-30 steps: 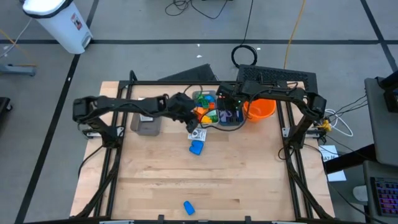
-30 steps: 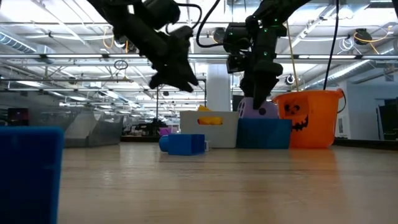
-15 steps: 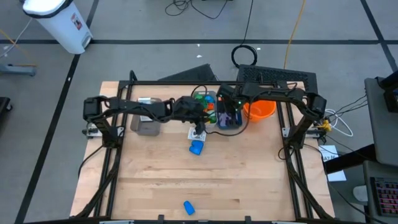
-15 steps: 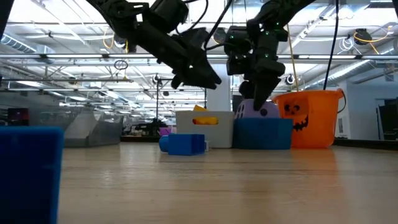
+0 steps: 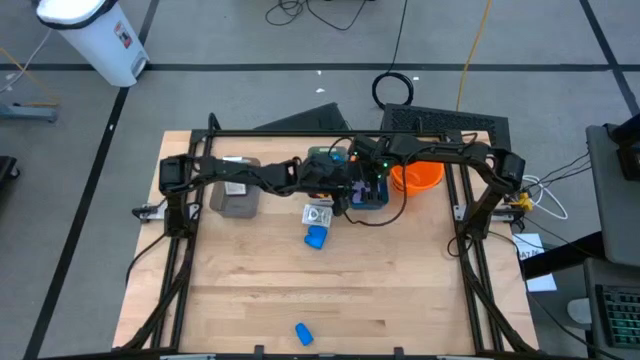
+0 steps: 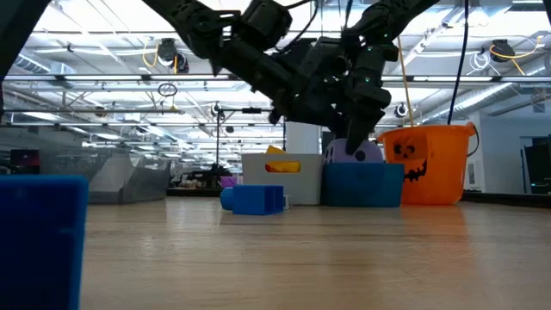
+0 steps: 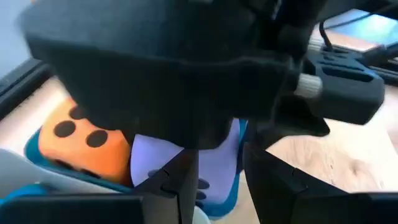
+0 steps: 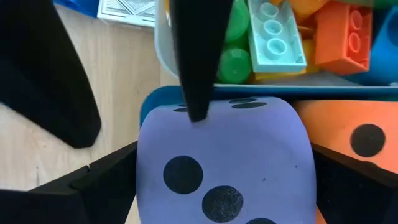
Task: Pick & Place Toys
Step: Put the purple dice into the blue bin
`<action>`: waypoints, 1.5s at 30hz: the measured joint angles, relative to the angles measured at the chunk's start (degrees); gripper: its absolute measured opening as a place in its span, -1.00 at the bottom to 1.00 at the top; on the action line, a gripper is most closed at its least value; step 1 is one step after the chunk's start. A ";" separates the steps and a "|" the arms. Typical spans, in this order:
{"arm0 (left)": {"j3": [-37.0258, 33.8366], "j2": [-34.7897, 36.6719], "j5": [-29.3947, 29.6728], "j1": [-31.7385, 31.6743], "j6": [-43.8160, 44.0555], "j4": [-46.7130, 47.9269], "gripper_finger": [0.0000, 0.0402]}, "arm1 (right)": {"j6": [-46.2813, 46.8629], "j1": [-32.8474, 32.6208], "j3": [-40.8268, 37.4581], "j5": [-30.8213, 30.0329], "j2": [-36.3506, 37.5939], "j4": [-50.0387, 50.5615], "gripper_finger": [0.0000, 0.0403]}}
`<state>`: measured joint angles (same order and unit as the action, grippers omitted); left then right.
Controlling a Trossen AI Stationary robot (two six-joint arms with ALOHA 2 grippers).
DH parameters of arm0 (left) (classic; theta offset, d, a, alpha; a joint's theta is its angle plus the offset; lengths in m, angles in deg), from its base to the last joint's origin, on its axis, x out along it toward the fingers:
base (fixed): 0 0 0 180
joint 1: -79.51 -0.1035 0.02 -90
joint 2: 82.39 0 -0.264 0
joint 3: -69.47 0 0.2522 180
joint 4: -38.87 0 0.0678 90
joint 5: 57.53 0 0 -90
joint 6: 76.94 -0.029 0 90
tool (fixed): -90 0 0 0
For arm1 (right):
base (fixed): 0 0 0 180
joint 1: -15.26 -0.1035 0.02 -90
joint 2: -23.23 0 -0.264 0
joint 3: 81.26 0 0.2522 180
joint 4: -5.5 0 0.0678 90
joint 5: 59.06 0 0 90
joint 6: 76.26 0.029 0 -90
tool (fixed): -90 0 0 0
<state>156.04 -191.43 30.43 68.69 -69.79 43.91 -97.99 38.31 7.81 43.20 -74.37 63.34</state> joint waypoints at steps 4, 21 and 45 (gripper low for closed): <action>3.75 -3.21 -1.34 -0.08 -1.55 0.61 -0.35 | -0.49 -0.02 -0.02 0.06 0.00 0.27 0.97; 5.75 -4.80 -1.44 -1.48 -6.04 5.11 -0.35 | -3.75 -0.37 -0.17 3.49 -0.15 -1.89 0.97; 5.78 -6.79 -5.13 -2.42 -8.08 8.90 -0.35 | -3.39 -0.15 -0.24 4.15 0.48 -4.84 0.97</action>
<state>161.82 -198.22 25.29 66.26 -77.87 52.81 -101.38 38.16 7.57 47.35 -73.89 58.50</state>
